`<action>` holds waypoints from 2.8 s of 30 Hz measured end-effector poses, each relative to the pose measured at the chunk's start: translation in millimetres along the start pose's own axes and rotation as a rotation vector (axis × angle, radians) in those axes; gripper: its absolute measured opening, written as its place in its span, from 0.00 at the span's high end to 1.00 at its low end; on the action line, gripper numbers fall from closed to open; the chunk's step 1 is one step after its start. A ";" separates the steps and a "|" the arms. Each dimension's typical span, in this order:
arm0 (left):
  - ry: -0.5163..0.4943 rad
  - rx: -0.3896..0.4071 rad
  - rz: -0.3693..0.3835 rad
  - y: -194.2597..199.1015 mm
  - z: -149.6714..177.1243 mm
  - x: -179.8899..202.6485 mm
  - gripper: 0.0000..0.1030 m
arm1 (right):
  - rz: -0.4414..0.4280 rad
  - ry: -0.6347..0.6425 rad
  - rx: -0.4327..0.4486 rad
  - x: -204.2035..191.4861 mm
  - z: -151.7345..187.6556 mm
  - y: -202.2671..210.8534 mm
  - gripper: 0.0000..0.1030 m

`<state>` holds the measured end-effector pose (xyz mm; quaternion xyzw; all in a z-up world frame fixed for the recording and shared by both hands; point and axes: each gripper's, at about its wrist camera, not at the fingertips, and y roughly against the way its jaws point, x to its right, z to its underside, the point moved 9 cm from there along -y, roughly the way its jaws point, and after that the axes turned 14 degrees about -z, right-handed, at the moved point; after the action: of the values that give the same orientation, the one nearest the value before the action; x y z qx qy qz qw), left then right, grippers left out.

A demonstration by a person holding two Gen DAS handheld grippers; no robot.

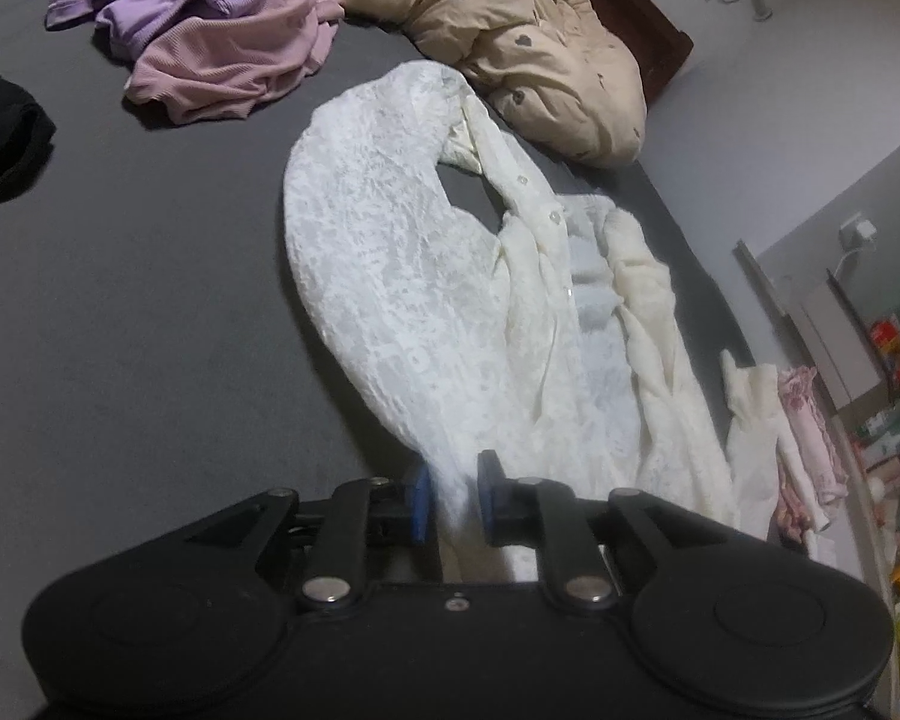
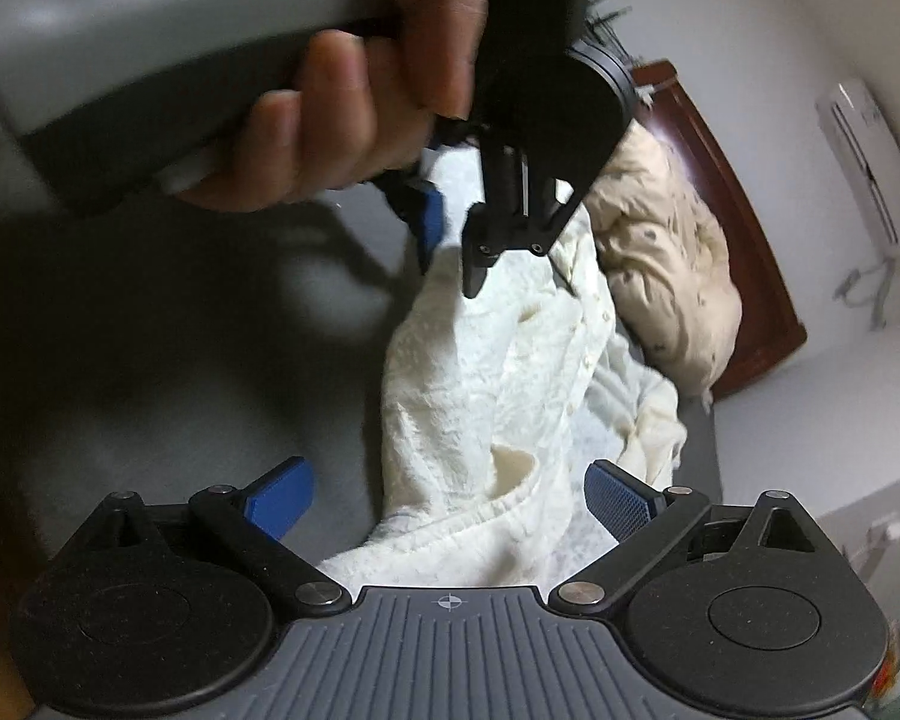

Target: Fold clothes

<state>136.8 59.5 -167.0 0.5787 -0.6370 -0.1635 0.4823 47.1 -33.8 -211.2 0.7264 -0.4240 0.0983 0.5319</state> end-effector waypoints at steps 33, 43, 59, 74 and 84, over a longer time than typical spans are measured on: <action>0.080 0.240 -0.308 60.5 0.2 -39.2 0.97 | -0.696 -0.516 0.127 -31.6 -46.3 61.9 0.87; 0.100 0.197 -0.405 60.3 2.7 -66.5 0.81 | -0.626 -0.492 0.140 -41.4 -47.0 48.2 0.60; -0.082 0.376 -0.150 97.5 -82.2 -8.3 0.47 | -0.463 -0.559 0.258 180.8 -64.9 68.9 0.41; -0.235 0.349 0.163 21.9 -60.0 3.5 0.45 | -0.513 -0.830 0.000 294.4 -149.0 -213.7 0.59; -0.179 0.276 0.188 1.8 -71.4 -17.0 0.44 | -0.488 -0.905 -0.082 307.5 -132.5 -291.8 0.61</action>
<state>190.8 100.2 -138.6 0.5604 -0.7450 -0.0797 0.3529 489.2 -55.8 -174.9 0.7526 -0.4332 -0.3696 0.3307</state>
